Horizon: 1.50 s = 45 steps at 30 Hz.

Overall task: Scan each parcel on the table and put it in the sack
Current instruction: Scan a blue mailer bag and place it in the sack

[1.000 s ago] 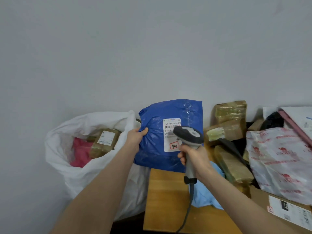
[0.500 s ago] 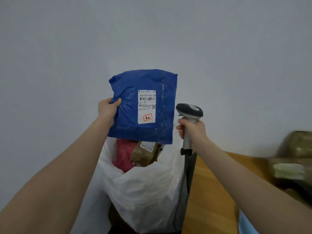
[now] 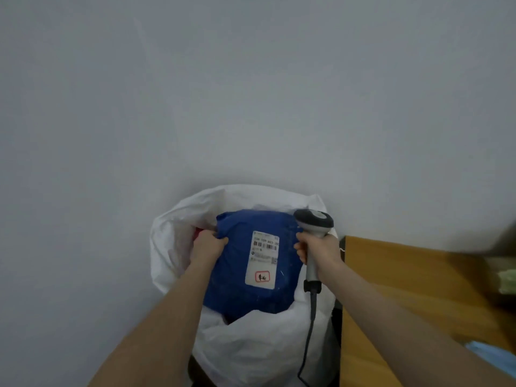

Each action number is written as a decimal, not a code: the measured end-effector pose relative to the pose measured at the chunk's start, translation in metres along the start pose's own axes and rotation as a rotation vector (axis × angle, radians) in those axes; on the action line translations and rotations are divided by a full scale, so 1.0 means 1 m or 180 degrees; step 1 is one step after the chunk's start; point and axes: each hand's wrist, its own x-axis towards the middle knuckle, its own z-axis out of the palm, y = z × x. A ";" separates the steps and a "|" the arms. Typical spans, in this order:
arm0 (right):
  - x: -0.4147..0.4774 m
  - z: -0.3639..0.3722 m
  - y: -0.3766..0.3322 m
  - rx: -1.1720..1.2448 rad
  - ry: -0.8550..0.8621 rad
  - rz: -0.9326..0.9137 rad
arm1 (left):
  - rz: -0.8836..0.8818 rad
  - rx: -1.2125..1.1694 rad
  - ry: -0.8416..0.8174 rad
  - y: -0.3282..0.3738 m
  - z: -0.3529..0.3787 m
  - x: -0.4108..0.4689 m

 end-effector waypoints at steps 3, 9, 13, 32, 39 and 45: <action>0.012 0.008 0.014 0.0008 0.0209 0.0110 | 0.0503 0.1684 0.0358 -0.013 0.025 0.011; 0.029 0.017 0.022 0.0015 0.0542 0.0146 | 0.1964 0.3139 -0.0664 0.018 0.066 0.023; 0.033 0.017 0.021 0.0054 0.0630 0.0178 | 0.1577 0.3601 -0.1365 0.014 0.080 0.032; -0.082 -0.105 0.070 0.1534 0.0546 0.0961 | 0.2894 0.2506 0.0052 0.102 0.117 -0.077; -0.155 -0.218 0.099 0.1048 0.0942 0.0781 | 0.3139 0.2781 -0.0678 0.114 0.197 -0.218; -0.215 -0.329 0.111 0.0971 0.1753 0.0579 | 0.3321 0.2819 -0.1148 0.123 0.267 -0.330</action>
